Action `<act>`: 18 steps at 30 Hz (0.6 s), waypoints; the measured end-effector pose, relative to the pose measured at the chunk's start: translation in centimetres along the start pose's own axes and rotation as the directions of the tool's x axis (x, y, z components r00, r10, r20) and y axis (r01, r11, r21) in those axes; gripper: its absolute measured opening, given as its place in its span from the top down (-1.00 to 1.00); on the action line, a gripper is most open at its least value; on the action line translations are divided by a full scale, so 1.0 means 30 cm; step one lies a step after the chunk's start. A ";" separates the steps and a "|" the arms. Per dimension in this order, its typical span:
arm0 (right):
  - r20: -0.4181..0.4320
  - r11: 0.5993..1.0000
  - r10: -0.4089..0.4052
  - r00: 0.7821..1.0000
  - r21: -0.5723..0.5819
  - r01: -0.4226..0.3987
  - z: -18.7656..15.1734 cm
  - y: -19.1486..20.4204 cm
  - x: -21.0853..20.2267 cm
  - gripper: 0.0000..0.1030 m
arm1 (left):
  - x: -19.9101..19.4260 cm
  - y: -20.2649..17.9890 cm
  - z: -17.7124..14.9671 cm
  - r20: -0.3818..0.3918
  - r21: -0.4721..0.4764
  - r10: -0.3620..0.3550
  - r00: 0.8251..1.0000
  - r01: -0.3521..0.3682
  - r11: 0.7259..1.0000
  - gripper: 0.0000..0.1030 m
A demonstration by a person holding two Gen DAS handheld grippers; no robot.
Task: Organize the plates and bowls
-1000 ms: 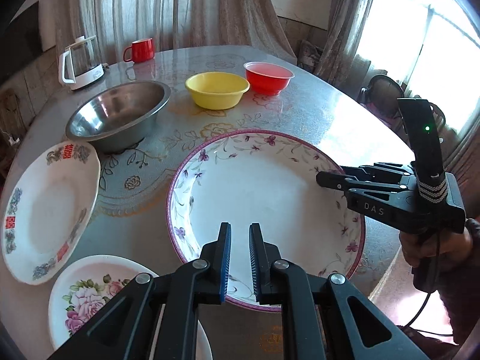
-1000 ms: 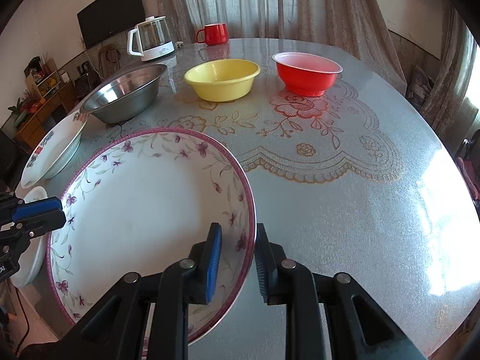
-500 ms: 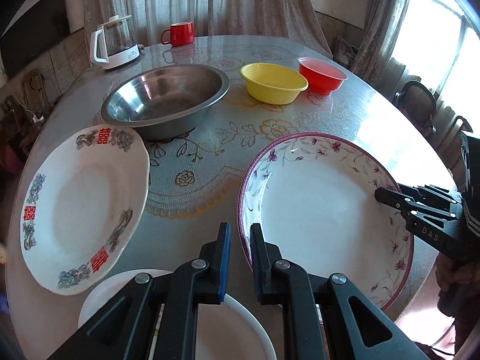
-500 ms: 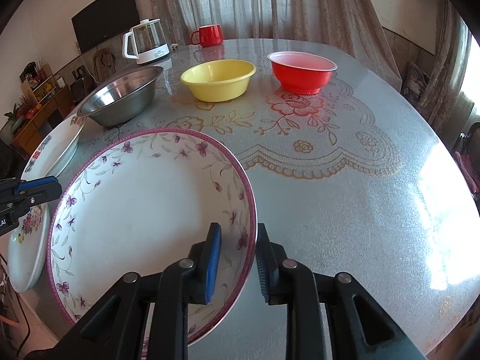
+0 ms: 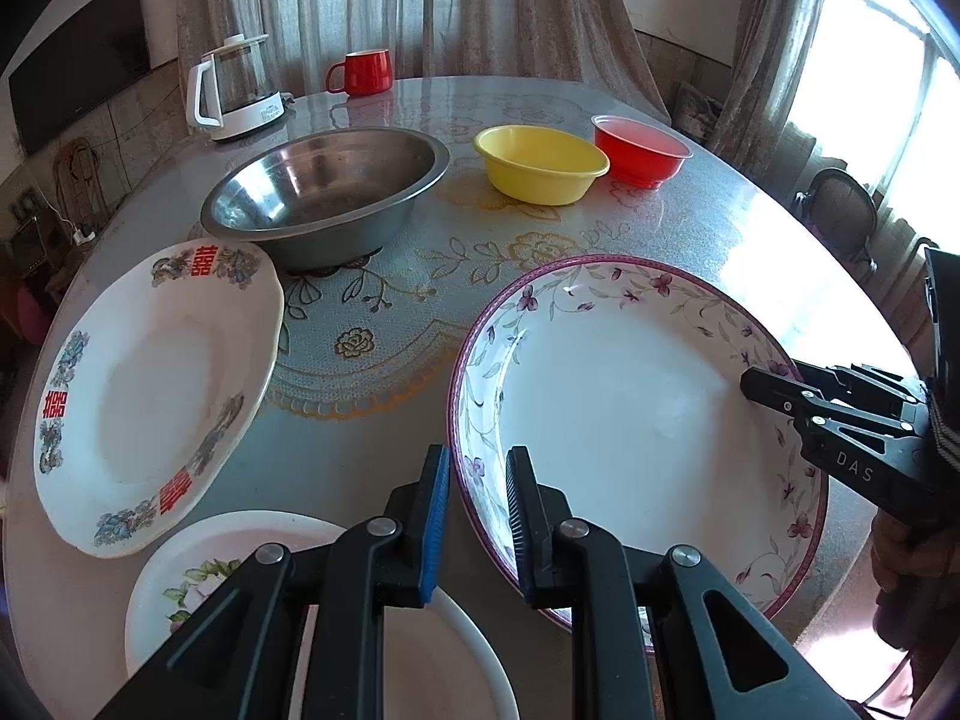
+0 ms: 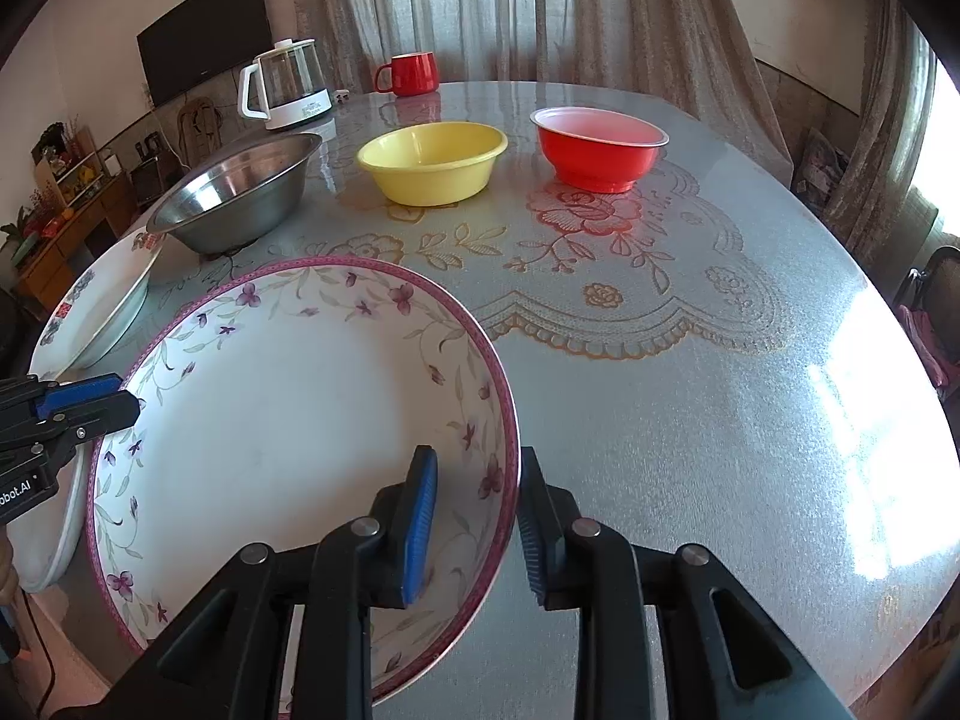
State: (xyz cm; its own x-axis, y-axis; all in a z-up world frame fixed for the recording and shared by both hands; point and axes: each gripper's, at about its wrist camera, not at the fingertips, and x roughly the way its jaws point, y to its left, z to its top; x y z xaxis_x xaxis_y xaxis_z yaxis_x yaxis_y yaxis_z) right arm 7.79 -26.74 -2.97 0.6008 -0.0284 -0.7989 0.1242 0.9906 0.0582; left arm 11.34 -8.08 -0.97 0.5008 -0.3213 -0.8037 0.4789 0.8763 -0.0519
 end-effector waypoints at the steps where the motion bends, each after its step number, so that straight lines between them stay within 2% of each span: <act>1: 0.000 1.000 -0.003 1.000 0.000 0.003 0.000 0.001 -0.001 0.49 | -0.010 0.000 -0.002 0.011 -0.007 0.010 1.000 -0.010 1.000 0.61; 5: 0.009 1.000 -0.021 1.000 0.003 0.021 -0.003 0.007 -0.005 0.48 | -0.052 0.012 -0.006 0.050 -0.043 0.040 0.998 -0.038 0.998 0.59; 13: 0.119 0.998 -0.059 0.991 -0.007 0.060 0.039 0.038 -0.073 0.37 | -0.110 0.058 -0.017 0.089 -0.102 0.095 0.991 -0.086 0.991 0.44; 18: 0.146 0.999 -0.013 0.989 -0.031 0.018 0.079 0.087 -0.091 0.32 | -0.146 0.110 -0.036 0.110 -0.142 0.154 0.982 -0.138 0.980 0.38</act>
State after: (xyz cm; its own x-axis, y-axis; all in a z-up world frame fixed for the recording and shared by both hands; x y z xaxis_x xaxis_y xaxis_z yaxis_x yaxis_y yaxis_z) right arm 8.34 -24.40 0.79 0.7081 -0.0604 -0.7035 0.1103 0.9936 0.0257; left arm 9.95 -3.40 1.75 0.6452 -0.2199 -0.7317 0.2981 0.9542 -0.0239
